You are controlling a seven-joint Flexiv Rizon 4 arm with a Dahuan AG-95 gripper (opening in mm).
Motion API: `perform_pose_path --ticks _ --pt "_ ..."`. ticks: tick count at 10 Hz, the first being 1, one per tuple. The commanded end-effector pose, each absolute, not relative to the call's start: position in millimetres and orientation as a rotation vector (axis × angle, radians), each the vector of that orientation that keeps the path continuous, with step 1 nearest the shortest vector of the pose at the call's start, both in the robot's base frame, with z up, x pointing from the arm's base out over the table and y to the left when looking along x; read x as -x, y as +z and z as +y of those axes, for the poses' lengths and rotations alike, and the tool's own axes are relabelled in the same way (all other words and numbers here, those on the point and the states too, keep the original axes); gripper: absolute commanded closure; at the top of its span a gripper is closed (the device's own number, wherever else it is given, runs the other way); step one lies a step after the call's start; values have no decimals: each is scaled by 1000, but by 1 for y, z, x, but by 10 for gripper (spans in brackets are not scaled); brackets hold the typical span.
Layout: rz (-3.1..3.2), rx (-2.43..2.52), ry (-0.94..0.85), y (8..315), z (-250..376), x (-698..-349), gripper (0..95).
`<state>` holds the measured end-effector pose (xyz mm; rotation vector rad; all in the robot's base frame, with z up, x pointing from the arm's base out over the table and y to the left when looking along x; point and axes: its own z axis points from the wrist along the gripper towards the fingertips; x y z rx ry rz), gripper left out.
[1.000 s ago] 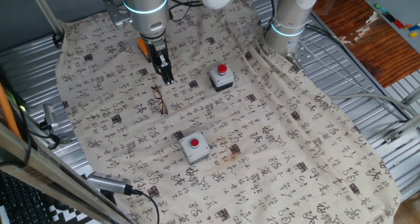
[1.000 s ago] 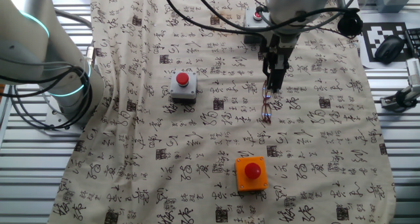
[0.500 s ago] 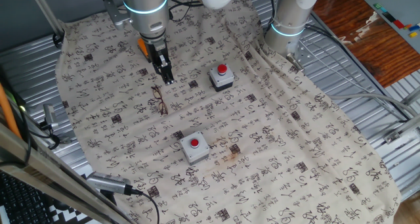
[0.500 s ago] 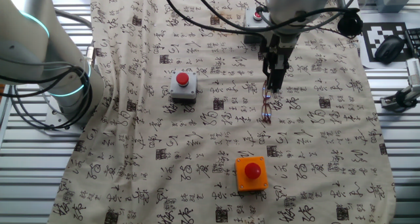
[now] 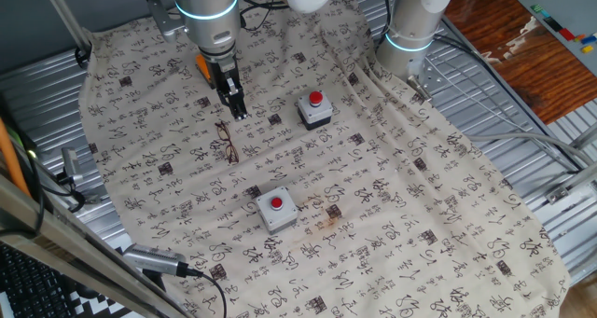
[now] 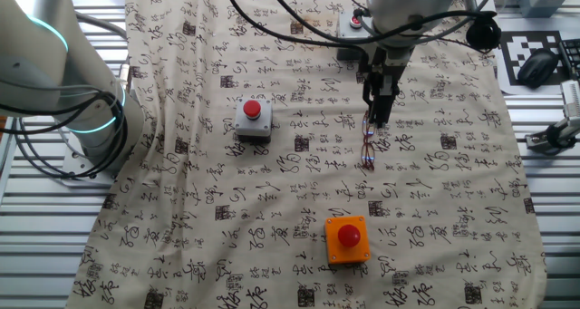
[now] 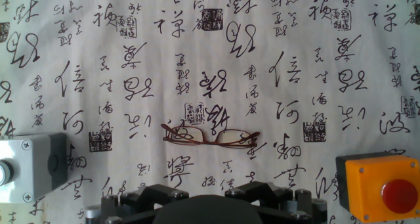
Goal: Unfold the leg of the glasses (with one hand)
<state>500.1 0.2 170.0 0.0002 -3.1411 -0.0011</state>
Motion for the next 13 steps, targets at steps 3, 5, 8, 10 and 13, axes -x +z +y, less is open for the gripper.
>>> perform_pose_path --ticks 3,5,8,10,13 --pt "-3149 -15 -29 170 0 -500 950" --pt "-3149 -15 -26 170 0 -500 950" --pt "-3149 -15 -27 170 0 -500 950" --pt "-3149 -15 -26 170 0 -500 950" --pt "-3149 -15 -25 170 0 -500 950"
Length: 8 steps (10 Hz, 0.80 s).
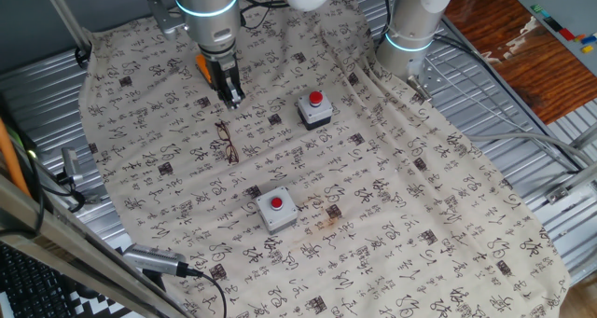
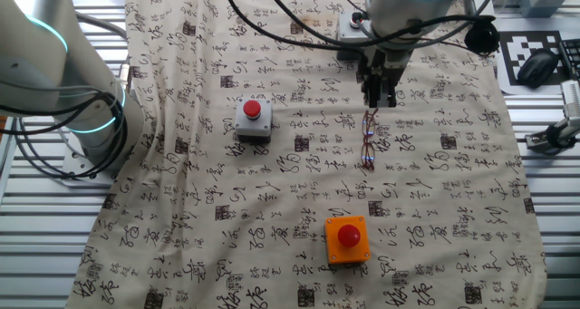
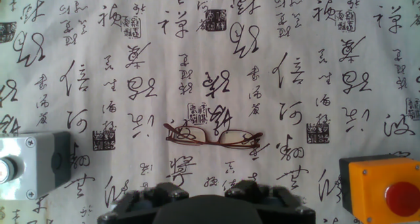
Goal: Unfold the leg of the glasses (with one hand)
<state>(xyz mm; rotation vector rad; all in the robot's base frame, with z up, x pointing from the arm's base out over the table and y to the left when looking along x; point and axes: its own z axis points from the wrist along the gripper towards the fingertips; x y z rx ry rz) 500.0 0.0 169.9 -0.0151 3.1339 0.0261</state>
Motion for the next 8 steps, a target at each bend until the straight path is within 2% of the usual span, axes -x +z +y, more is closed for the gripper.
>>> perform_pose_path --ticks 1,8 --pt "3134 15 25 170 0 -500 950" --pt "3142 52 11 169 0 -499 950"
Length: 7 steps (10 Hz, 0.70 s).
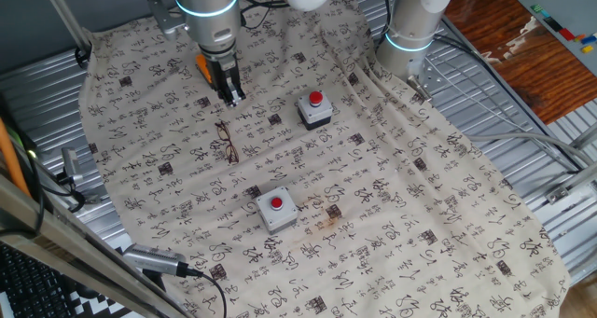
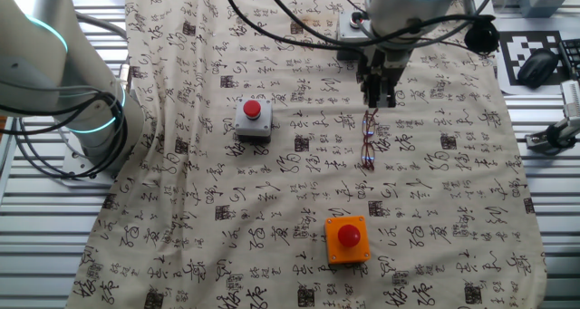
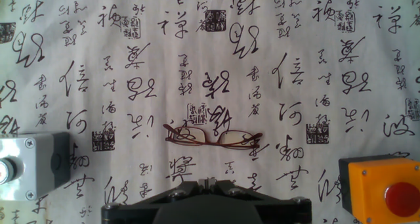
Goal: Unfold the leg of the glasses (with one hand)
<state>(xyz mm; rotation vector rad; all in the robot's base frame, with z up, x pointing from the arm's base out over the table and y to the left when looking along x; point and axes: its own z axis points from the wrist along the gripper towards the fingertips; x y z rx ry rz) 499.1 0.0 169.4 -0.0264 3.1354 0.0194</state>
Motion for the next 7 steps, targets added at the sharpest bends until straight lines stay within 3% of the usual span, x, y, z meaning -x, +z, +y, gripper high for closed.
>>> perform_pose_path --ticks 1,4,7 --pt "3139 69 16 169 0 -498 950" --pt "3142 182 10 167 -1 -493 950" --pt "3059 707 -25 167 -3 -492 950"
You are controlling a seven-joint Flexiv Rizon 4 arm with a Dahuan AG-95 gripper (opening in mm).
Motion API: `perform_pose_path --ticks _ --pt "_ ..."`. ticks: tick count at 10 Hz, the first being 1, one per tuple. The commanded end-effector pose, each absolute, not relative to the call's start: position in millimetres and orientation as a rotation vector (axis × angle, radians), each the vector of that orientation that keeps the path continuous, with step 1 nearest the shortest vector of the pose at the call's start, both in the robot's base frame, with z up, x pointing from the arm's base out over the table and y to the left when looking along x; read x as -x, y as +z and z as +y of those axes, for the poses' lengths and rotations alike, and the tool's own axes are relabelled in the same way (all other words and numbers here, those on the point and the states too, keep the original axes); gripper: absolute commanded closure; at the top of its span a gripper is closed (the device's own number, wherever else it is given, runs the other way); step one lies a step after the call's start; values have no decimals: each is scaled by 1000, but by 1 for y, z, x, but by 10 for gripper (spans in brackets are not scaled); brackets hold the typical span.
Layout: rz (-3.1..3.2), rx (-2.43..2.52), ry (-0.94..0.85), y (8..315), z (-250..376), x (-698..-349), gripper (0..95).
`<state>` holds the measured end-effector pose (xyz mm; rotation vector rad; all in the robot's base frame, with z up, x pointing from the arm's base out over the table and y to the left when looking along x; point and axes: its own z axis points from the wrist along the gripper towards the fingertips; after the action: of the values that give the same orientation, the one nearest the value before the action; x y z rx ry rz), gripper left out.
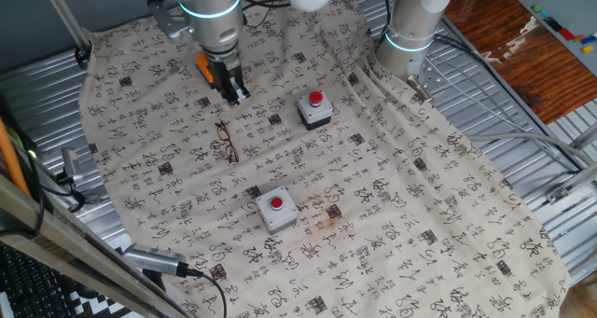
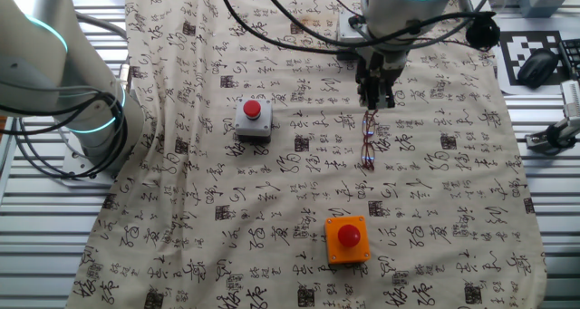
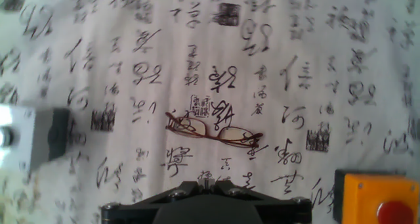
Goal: Unfold the leg of the glasses (with one hand)
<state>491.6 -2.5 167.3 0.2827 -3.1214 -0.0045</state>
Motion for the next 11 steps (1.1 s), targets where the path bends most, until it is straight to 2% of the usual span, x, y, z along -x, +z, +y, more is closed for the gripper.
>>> perform_pose_path --ticks 1,3,6,11 --pt "-2970 -1013 42 168 -2 -495 950" --pt "-2866 -1277 55 170 5 -506 950" --pt "-2835 -1397 69 173 8 -516 950" --pt "-2754 -1545 63 143 18 -547 950"
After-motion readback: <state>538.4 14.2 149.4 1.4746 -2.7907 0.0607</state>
